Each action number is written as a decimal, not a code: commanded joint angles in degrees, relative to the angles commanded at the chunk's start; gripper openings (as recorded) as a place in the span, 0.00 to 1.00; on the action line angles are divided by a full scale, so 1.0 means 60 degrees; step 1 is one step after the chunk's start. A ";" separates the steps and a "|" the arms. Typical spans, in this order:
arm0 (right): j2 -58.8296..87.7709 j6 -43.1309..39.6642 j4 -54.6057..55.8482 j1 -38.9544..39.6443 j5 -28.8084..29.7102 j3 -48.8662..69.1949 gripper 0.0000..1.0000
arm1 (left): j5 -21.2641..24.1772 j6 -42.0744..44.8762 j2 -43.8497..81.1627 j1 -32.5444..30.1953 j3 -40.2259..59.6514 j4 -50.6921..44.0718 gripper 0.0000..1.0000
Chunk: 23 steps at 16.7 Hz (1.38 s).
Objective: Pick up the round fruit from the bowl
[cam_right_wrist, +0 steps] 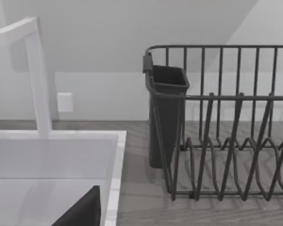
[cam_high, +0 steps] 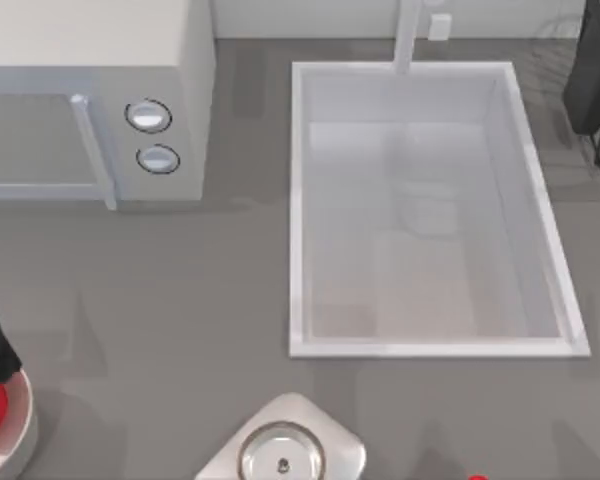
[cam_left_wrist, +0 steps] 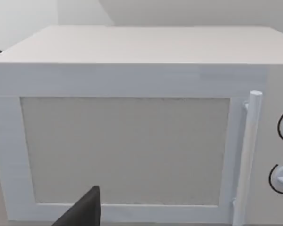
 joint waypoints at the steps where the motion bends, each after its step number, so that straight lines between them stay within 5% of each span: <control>1: 0.0000 0.0000 0.0000 0.0000 0.0000 0.0000 1.00 | 0.0000 0.0000 0.0000 0.0000 0.0000 0.0000 1.00; 10: 0.0000 0.0000 0.0000 0.0000 0.0000 0.0000 1.00 | 0.0000 0.0055 0.1053 0.0038 0.0883 -0.1026 1.00; 23: 0.0000 0.0000 0.0000 0.0000 0.0000 0.0000 1.00 | 0.0003 0.0442 1.1164 0.0307 0.7125 -0.8881 1.00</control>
